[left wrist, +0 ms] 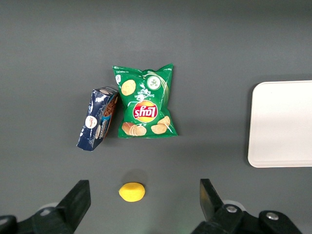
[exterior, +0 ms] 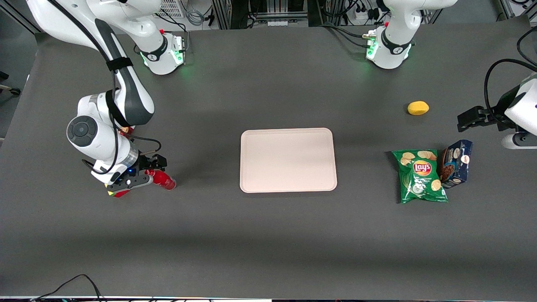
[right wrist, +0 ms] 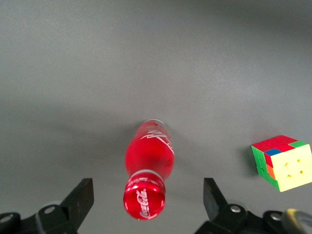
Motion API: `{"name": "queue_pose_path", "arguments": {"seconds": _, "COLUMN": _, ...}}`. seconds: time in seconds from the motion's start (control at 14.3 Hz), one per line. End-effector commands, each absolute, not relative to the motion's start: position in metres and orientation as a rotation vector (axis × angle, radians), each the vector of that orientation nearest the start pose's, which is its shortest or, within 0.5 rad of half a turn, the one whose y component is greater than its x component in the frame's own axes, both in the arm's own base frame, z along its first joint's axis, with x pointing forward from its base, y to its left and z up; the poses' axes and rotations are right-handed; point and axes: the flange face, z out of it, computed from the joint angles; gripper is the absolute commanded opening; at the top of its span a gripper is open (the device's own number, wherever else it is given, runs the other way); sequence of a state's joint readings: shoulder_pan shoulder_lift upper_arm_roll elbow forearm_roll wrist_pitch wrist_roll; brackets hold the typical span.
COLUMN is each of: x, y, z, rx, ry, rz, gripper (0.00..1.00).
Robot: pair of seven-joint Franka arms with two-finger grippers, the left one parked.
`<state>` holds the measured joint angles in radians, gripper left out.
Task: Place coke bottle on tray
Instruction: 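Close the right gripper around the bottle's body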
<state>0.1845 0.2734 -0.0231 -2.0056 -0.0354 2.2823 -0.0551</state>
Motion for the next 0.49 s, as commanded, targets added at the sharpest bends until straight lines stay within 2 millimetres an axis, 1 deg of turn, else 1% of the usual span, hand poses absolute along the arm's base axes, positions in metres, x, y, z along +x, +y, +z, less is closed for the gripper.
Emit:
{"name": "queue_pose_path", "arguments": {"seconds": 0.0, "x": 0.6002, "y": 0.0955, "z": 0.3191, "rx": -3.144, "ry": -0.424, "rz": -0.082, "gripper": 1.00}}
{"name": "queue_pose_path", "arguments": {"seconds": 0.28, "x": 0.6012, "y": 0.0978, "z": 0.3175, "rx": -3.138, "ry": -0.433, "rz": -0.138, "gripper": 1.00}}
{"name": "queue_pose_path", "arguments": {"seconds": 0.42, "x": 0.6013, "y": 0.0978, "z": 0.3149, "rx": -3.138, "ry": -0.430, "rz": -0.133, "gripper": 1.00}}
